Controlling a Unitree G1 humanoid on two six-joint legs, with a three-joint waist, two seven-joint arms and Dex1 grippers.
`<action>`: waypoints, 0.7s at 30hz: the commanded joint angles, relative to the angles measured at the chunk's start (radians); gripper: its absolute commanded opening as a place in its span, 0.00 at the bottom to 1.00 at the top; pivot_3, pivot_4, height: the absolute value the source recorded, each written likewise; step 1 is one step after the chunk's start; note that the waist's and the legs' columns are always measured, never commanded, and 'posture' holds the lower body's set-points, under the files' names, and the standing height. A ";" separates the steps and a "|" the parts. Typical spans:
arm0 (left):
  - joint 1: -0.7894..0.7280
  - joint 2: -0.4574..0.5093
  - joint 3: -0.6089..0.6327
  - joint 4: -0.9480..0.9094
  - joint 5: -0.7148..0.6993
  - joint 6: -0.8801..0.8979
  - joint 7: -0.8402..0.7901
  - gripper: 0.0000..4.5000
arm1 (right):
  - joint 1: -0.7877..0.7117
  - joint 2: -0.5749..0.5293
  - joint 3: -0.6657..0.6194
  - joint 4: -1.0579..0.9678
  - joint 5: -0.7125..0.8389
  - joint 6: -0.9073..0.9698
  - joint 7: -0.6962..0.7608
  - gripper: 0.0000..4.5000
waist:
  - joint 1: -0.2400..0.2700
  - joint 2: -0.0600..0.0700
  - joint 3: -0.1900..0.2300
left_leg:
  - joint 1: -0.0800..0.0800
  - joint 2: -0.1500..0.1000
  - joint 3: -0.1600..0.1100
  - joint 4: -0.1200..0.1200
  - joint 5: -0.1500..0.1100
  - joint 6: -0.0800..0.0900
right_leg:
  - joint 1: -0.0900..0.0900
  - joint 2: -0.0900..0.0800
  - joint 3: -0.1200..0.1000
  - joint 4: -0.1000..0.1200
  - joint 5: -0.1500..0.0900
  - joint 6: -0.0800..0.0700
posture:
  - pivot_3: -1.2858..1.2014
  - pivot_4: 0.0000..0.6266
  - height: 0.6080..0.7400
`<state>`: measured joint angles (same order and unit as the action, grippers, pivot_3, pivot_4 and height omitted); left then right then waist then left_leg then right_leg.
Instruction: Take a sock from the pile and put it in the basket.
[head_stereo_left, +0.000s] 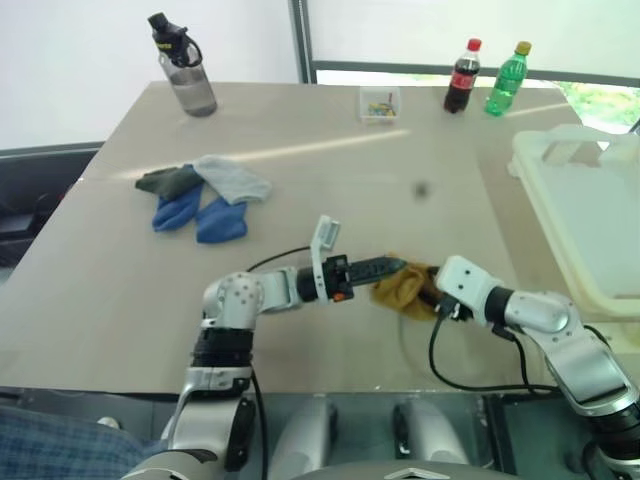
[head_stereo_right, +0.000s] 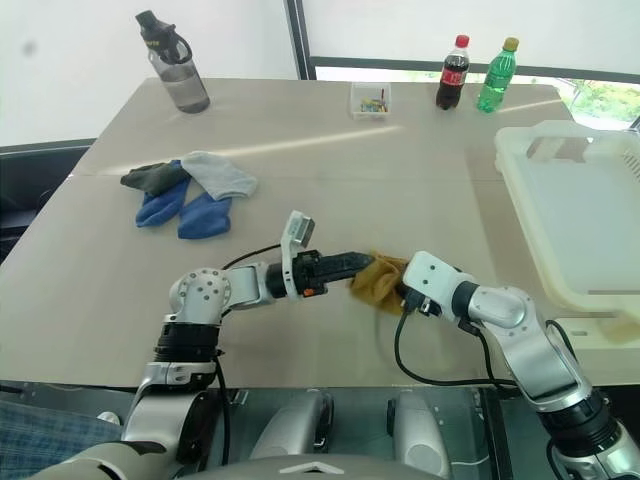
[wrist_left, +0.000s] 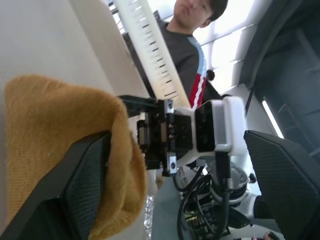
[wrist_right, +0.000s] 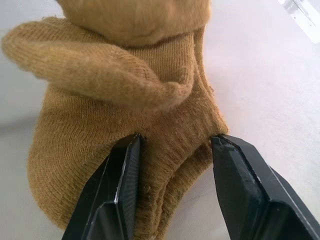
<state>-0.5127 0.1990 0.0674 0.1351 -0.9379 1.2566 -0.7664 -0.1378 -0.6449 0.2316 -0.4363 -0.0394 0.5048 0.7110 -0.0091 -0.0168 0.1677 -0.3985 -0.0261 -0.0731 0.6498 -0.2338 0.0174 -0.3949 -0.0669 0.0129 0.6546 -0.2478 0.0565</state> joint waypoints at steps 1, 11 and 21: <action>-0.029 -0.021 -0.023 0.012 0.010 -0.017 -0.010 0.99 | 0.002 0.002 0.016 -0.012 -0.003 0.013 0.003 0.51 | 0.000 0.000 0.000 | 0.000 0.000 0.000 0.000 0.000 0.000 | 0.000 0.000 0.000 0.000 0.000 0.000 | 0.52 0.24 1.00; -0.056 -0.075 -0.094 0.112 0.084 -0.069 -0.037 0.99 | 0.003 0.001 -0.007 -0.031 0.001 0.020 -0.006 0.51 | 0.000 0.000 0.000 | 0.000 0.000 0.000 0.000 0.000 0.000 | 0.000 0.000 0.000 0.000 0.000 0.000 | 0.52 0.24 1.00; -0.095 -0.099 -0.047 0.304 0.131 -0.085 -0.046 0.99 | 0.063 0.000 -0.159 -0.108 0.130 0.106 0.001 0.51 | 0.009 0.000 0.000 | 0.000 -0.001 0.000 0.000 0.000 0.000 | 0.000 0.000 -0.001 0.000 0.000 0.000 | 0.52 0.24 1.00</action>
<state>-0.6142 0.0987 0.0122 0.3907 -0.8336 1.1719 -0.8301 -0.0783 -0.6435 0.1268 -0.4970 0.0598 0.5952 0.7108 0.0002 -0.0168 0.1677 -0.3987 -0.0266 -0.0737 0.6500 -0.2338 0.0176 -0.3943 -0.0673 0.0120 0.6543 -0.2480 0.0569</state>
